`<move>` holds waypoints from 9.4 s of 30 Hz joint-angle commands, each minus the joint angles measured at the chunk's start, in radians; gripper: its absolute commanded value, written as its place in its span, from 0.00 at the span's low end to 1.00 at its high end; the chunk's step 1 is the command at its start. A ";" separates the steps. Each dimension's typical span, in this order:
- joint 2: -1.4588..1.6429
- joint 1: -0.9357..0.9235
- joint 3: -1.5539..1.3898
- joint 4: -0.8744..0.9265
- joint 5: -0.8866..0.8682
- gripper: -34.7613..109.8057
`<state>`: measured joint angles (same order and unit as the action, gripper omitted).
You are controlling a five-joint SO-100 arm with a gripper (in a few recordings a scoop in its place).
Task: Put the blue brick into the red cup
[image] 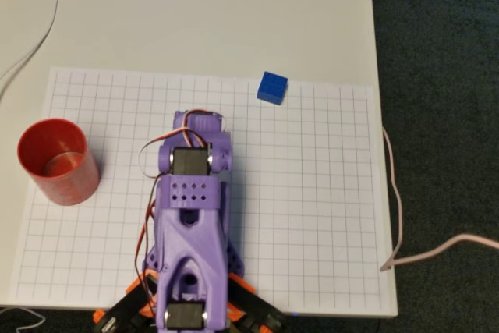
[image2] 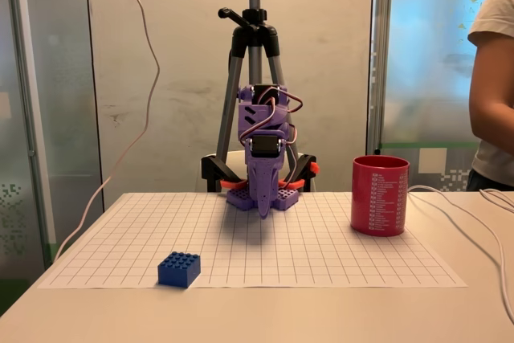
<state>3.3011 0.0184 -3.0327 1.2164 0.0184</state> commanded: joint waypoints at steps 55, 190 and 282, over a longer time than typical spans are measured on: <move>-1.609 -0.380 1.348 0.218 0.032 0.24; -1.097 1.112 1.095 0.360 -0.109 0.70; 0.002 0.075 -0.017 -0.120 -0.003 0.24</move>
<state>3.3027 0.0813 -3.0511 1.0983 0.0031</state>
